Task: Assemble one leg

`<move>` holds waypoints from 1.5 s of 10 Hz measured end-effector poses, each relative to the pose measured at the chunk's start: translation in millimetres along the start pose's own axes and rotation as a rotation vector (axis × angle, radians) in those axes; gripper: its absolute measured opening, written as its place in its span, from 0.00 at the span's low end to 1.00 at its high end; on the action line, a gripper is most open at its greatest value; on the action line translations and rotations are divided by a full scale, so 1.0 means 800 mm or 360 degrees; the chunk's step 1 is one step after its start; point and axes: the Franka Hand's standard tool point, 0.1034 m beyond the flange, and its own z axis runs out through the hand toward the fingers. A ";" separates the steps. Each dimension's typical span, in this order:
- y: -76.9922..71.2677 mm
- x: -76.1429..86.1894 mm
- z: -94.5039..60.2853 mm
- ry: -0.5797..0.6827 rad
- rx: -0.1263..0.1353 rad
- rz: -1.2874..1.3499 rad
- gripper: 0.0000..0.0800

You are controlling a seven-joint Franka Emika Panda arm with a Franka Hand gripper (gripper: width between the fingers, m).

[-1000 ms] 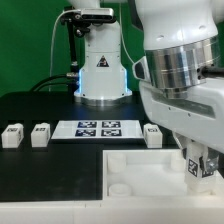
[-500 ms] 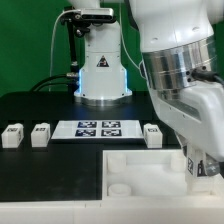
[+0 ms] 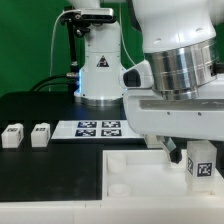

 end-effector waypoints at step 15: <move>0.009 0.011 -0.002 0.0096 -0.0034 0.0855 0.37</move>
Offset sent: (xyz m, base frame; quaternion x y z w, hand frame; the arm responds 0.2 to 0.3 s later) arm 0.0060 -0.0030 0.0042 -0.0496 0.0573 -0.3851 0.9198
